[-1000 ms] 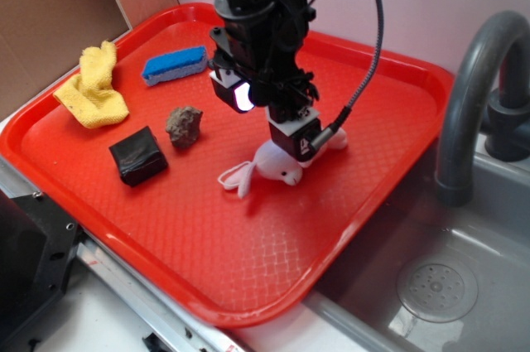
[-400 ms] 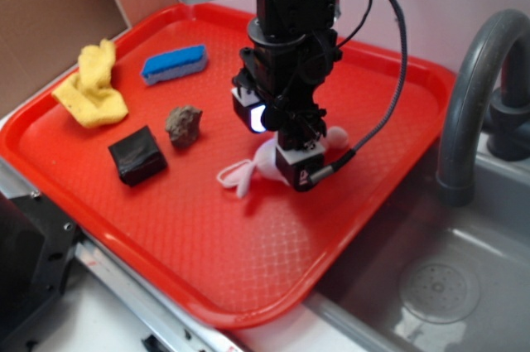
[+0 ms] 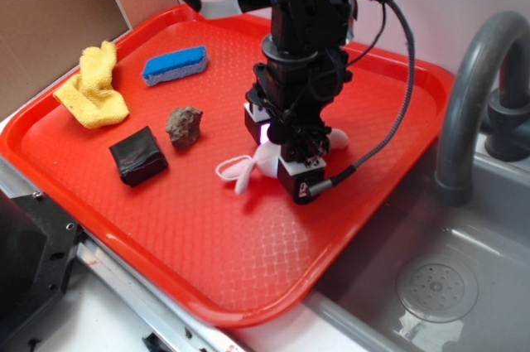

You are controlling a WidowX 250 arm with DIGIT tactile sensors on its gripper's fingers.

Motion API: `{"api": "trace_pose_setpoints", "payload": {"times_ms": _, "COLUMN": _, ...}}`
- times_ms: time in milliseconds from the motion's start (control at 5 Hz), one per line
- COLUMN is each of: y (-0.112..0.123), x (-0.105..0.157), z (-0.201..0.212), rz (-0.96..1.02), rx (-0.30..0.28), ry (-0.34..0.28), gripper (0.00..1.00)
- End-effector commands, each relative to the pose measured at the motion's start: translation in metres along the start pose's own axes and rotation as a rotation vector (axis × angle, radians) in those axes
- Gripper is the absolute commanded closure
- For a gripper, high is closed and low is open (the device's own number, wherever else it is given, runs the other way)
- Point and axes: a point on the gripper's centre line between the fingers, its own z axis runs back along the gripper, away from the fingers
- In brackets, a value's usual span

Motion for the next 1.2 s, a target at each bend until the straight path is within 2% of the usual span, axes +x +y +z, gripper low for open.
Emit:
{"api": "trace_pose_setpoints", "payload": {"times_ms": 0, "y": 0.009, "x": -0.007, "z": 0.04, "rz": 0.076, "rx": -0.001, "ry": -0.131, "gripper": 1.0}}
{"api": "trace_pose_setpoints", "payload": {"times_ms": 200, "y": 0.031, "x": -0.029, "z": 0.084, "rz": 0.241, "rx": -0.097, "ry": -0.295, "gripper": 1.0}}
{"api": "trace_pose_setpoints", "payload": {"times_ms": 400, "y": 0.052, "x": -0.054, "z": 0.127, "rz": 0.317, "rx": -0.169, "ry": -0.343, "gripper": 1.0}}
{"api": "trace_pose_setpoints", "payload": {"times_ms": 600, "y": 0.069, "x": -0.091, "z": 0.164, "rz": 0.402, "rx": -0.209, "ry": -0.42, "gripper": 1.0}}
{"api": "trace_pose_setpoints", "payload": {"times_ms": 800, "y": 0.071, "x": -0.099, "z": 0.168, "rz": 0.486, "rx": -0.165, "ry": -0.439, "gripper": 1.0}}
{"api": "trace_pose_setpoints", "payload": {"times_ms": 1000, "y": 0.078, "x": -0.097, "z": 0.166, "rz": 0.448, "rx": -0.156, "ry": -0.353, "gripper": 1.0}}
